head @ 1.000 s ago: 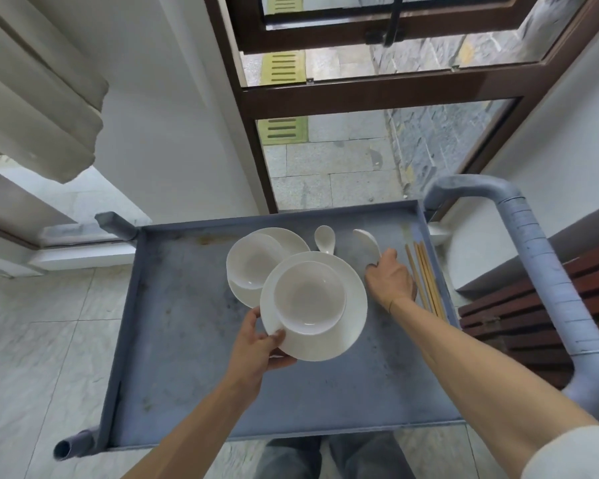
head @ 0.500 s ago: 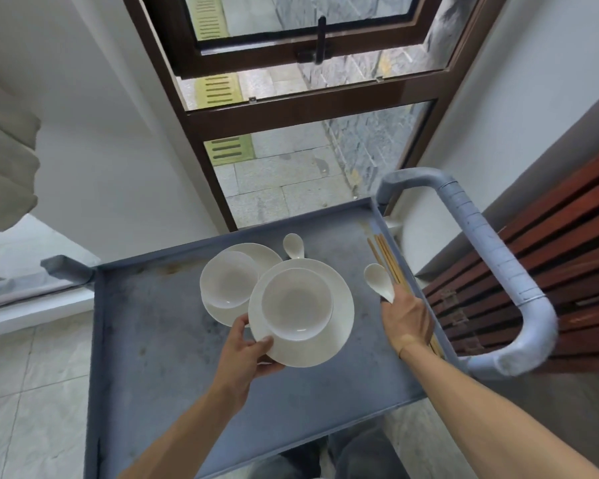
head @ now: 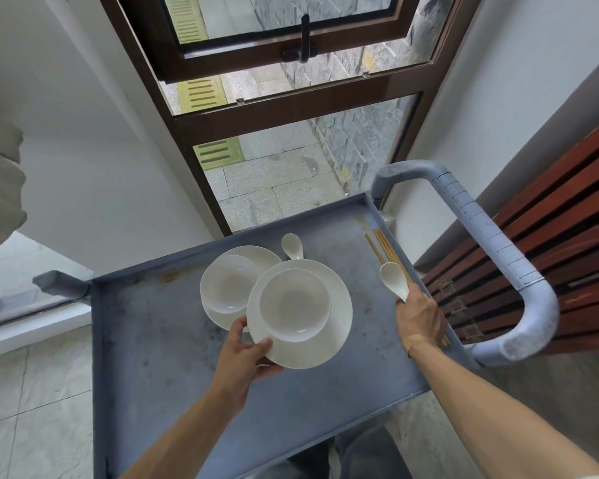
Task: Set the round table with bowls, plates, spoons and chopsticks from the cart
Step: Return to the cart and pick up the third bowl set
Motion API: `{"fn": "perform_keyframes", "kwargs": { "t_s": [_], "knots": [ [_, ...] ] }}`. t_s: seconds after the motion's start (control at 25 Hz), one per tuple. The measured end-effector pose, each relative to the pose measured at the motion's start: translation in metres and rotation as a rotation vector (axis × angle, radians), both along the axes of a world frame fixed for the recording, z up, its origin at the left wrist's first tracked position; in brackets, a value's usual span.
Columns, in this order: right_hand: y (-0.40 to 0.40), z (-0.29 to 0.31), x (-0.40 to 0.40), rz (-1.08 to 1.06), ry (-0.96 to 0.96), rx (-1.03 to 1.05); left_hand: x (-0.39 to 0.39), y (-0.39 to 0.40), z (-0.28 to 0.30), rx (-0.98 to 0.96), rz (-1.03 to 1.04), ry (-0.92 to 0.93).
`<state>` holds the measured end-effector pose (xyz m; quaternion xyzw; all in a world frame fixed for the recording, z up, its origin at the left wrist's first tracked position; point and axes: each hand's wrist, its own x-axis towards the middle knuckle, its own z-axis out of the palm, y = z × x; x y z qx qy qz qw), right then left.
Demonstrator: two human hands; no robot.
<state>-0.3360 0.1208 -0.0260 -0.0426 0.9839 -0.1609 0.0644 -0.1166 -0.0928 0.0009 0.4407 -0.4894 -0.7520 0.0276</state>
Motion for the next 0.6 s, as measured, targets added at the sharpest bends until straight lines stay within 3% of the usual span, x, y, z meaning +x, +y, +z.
{"fn": "perform_keyframes", "kwargs": {
  "t_s": [0.36,0.6],
  "knots": [
    [-0.007,0.003,-0.023,-0.043,-0.090,0.083,-0.002,0.002,0.002,0.005,-0.025,-0.002],
    [-0.016,0.007,-0.031,0.129,-0.114,0.253,-0.005,0.002,0.005,0.000,-0.016,0.001]
  ]
}}
